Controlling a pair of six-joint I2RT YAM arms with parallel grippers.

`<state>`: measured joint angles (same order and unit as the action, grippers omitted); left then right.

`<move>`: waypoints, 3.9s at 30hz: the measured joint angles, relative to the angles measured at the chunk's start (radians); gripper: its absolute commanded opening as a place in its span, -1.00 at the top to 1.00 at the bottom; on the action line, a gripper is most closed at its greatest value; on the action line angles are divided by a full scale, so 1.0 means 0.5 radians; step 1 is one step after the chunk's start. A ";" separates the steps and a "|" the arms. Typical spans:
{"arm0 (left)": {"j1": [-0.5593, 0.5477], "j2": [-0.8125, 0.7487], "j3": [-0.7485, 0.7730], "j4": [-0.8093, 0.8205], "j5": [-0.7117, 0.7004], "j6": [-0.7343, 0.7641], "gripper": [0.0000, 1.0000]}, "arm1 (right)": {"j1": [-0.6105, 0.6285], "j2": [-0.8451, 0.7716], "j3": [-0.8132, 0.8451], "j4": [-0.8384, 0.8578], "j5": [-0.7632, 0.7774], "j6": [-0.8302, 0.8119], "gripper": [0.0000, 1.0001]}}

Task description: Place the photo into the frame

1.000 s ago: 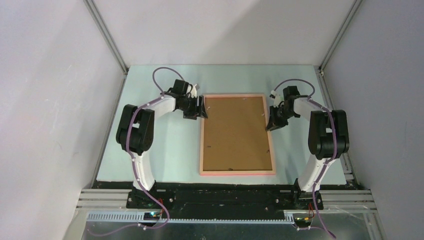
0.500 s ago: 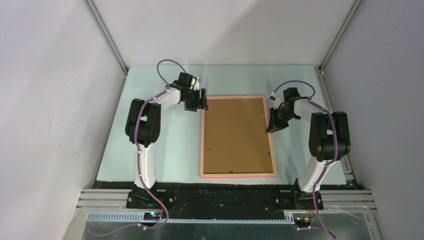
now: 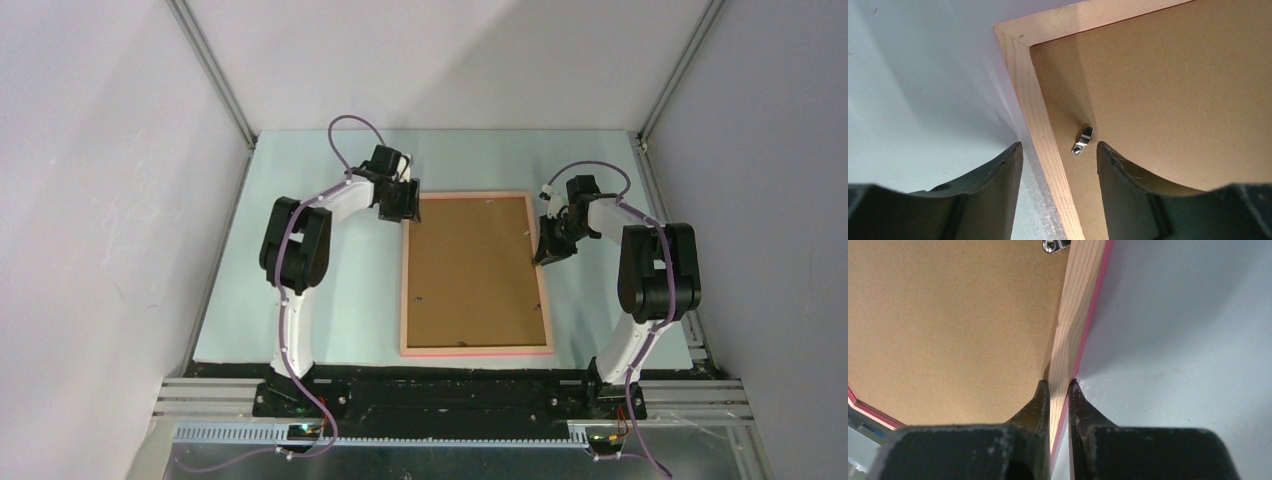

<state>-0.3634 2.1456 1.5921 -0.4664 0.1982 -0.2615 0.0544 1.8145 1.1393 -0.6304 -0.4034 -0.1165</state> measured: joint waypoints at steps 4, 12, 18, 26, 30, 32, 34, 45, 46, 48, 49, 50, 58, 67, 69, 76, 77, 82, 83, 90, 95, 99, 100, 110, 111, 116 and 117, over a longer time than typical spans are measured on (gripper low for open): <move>-0.024 0.004 0.005 -0.001 -0.064 0.001 -0.12 | 0.000 0.000 0.000 0.000 -0.001 0.000 1.00; -0.060 0.032 0.049 -0.024 -0.142 0.000 0.02 | 0.000 0.000 0.000 0.000 -0.002 -0.001 1.00; -0.060 0.040 0.076 -0.056 -0.169 -0.014 0.29 | 0.000 0.000 0.000 0.000 -0.002 -0.006 1.00; -0.053 0.041 0.090 -0.069 -0.201 -0.038 0.52 | 0.000 0.000 0.000 0.000 -0.004 -0.016 1.00; -0.049 0.041 0.089 -0.071 -0.198 -0.053 0.59 | 0.001 0.000 0.000 0.000 -0.004 -0.017 1.00; -0.047 0.041 0.089 -0.072 -0.195 -0.055 0.63 | 0.001 0.000 0.000 0.000 -0.004 -0.018 1.00; -0.043 0.041 0.088 -0.071 -0.187 -0.060 0.67 | 0.001 0.000 0.000 -0.001 -0.004 -0.019 1.00; -0.027 0.005 0.007 0.017 -0.139 -0.090 0.54 | 0.002 0.000 0.000 0.000 -0.004 -0.022 1.00; -0.026 0.002 0.002 0.021 -0.134 -0.089 0.39 | 0.002 0.000 0.000 0.000 -0.004 -0.022 1.00; -0.020 -0.002 -0.006 0.031 -0.121 -0.089 0.19 | 0.002 0.000 0.000 0.000 -0.003 -0.022 1.00; -0.016 -0.002 -0.006 0.031 -0.112 -0.089 0.13 | 0.002 0.000 0.000 0.000 -0.003 -0.021 1.00; -0.013 -0.002 -0.009 0.033 -0.099 -0.087 0.03 | 0.002 0.000 0.000 0.001 -0.003 -0.021 1.00; 0.013 -0.016 -0.025 0.016 0.095 -0.063 -0.51 | 0.001 0.000 -0.001 0.005 -0.002 0.018 1.00; 0.089 -0.259 -0.375 0.016 0.366 0.132 -0.81 | -0.059 0.019 -0.011 0.021 -0.082 0.115 1.00; 0.091 -0.345 -0.500 0.014 0.429 0.187 -0.85 | -0.075 0.029 -0.011 0.024 -0.113 0.141 1.00; 0.015 -0.594 -0.820 -0.047 0.522 0.383 -0.90 | -0.169 0.082 -0.006 0.024 -0.250 0.249 1.00; -0.014 -0.628 -0.858 -0.057 0.514 0.417 -0.91 | -0.175 0.090 -0.003 0.021 -0.265 0.259 1.00; -0.172 -0.754 -1.002 -0.101 0.453 0.551 -0.91 | -0.192 0.117 0.010 0.009 -0.319 0.289 1.00; -0.187 -0.774 -1.021 -0.110 0.436 0.572 -0.91 | -0.195 0.119 0.011 0.008 -0.324 0.290 1.00; -0.333 -0.820 -1.068 -0.121 0.308 0.631 -0.83 | -0.195 0.119 0.011 0.007 -0.325 0.288 1.00; -0.396 -0.828 -1.081 -0.119 0.243 0.638 -0.74 | -0.193 0.119 0.011 0.007 -0.323 0.285 1.00; -0.458 -0.838 -1.096 -0.112 0.192 0.650 -0.70 | -0.190 0.119 0.014 0.005 -0.319 0.285 1.00; -0.472 -0.841 -1.098 -0.113 0.173 0.655 -0.68 | -0.189 0.119 0.014 0.003 -0.317 0.284 1.00; -0.517 -0.845 -1.105 -0.113 0.052 0.681 -0.50 | -0.182 0.119 0.019 -0.002 -0.307 0.277 1.00; -0.521 -0.845 -1.106 -0.114 0.041 0.682 -0.47 | -0.182 0.119 0.019 -0.002 -0.306 0.277 1.00; -0.533 -0.845 -1.109 -0.114 0.010 0.675 -0.29 | -0.182 0.119 0.019 -0.002 -0.307 0.275 1.00; -0.533 -0.845 -1.109 -0.114 0.008 0.667 -0.26 | -0.182 0.119 0.019 -0.002 -0.307 0.275 1.00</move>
<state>-0.6300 1.7233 1.0378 -0.5232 0.2024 0.0719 -0.0368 1.8740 1.1488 -0.6315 -0.5568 0.0212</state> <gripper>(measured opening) 0.682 0.110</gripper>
